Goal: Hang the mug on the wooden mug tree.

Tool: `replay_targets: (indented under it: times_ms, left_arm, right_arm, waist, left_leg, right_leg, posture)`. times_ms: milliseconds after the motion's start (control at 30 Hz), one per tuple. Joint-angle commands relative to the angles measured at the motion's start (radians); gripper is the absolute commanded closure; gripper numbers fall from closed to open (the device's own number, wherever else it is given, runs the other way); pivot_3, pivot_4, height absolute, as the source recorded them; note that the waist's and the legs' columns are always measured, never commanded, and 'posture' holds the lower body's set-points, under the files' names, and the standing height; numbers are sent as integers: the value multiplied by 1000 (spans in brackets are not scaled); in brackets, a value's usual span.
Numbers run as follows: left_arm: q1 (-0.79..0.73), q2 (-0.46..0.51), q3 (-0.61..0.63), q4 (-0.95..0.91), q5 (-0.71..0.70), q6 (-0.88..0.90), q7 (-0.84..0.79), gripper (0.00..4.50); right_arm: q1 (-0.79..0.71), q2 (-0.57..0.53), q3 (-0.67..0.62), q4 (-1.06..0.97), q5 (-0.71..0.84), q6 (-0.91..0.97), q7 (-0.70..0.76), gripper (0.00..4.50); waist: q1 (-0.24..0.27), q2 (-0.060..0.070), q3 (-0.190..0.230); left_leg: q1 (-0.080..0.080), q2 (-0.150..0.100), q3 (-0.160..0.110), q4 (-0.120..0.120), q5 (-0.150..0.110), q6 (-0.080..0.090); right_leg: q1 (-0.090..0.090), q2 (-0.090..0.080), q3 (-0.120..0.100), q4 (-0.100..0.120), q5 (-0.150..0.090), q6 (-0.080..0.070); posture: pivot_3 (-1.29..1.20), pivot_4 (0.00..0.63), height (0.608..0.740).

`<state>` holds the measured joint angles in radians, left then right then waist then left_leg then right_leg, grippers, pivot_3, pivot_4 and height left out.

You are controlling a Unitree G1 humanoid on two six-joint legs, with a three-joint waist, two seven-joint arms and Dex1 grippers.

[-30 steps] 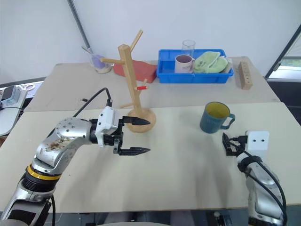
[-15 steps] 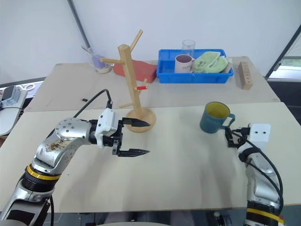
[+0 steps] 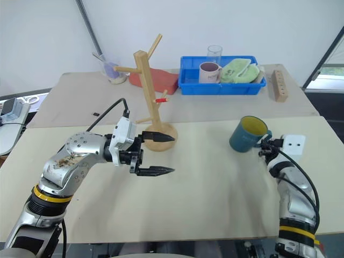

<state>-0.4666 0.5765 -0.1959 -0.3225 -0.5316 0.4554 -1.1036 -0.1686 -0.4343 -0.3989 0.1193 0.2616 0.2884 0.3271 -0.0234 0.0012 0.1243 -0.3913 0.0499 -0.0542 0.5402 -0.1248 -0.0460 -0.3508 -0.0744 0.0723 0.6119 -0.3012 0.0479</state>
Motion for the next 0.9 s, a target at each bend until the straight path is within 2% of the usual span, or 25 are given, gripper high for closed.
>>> replay_targets:
  times_ms: [33, 133, 233, 400, 500, 600, 700, 900]
  left_arm:
    - [-15, 21, 52, -42, -18, 20, 22, 0]
    - [25, 48, 90, -69, -26, 28, 40, 0]
    - [109, 80, 160, -125, -62, 49, 63, 0]
    - [214, 108, 299, -164, -147, 66, 92, 0]
    - [241, 116, 345, -161, -170, 72, 114, 0]
    - [252, 118, 355, -145, -155, 60, 128, 0]
    - [244, 94, 340, -169, -160, 63, 166, 0]
    - [235, 91, 346, -211, -187, 92, 220, 0]
  right_arm:
    - [-3, -13, 14, -87, 21, 1, 21, 4476]
    - [22, -57, 53, -187, -8, 10, 58, 4476]
    - [27, -184, 133, -340, -97, 2, 124, 4476]
    - [-128, -411, 273, -464, -136, 28, 321, 4476]
    - [-237, -472, 358, -446, -158, -11, 422, 4476]
    - [-392, -482, 474, -375, -208, -80, 524, 4476]
    - [-583, -427, 603, -249, -272, -175, 616, 4476]
    - [-745, -330, 665, -82, -304, -269, 679, 4476]
  waist:
    - [-1, 0, 0]
    - [-5, 1, 0]
    - [-15, 3, 0]
    - [-22, 1, 1]
    - [-16, -1, 2]
    - [-16, -2, 2]
    - [-19, -2, 3]
    - [-13, -3, 3]
  left_leg:
    - [0, 0, 0, 0, 0, 0]
    - [0, 0, 0, 0, 0, 0]
    - [-1, 0, 0, -1, 0, 0]
    - [2, 1, -1, -1, 0, 0]
    - [2, 1, 0, -1, -3, -4]
    - [1, 0, 1, 0, -5, -7]
    - [0, 0, 2, 1, -5, -7]
    - [1, 1, 0, -2, 0, 0]
  right_leg:
    - [0, 0, 0, 0, 0, 0]
    - [0, 0, 0, 0, 0, 0]
    - [0, 0, 2, 0, 0, 0]
    - [-2, 1, 1, 1, 0, 0]
    - [-2, 0, 0, -1, -1, -1]
    - [-2, -2, 0, -2, -1, -1]
    - [-2, -3, 0, -3, -1, -1]
    - [-2, 0, 0, 0, 0, 0]
  posture:
    - [0, 150, 740]
    - [0, 150, 740]
    - [0, 150, 740]
    - [0, 150, 740]
    - [0, 150, 740]
    - [0, 150, 740]
    - [0, 150, 740]
    - [0, 150, 740]
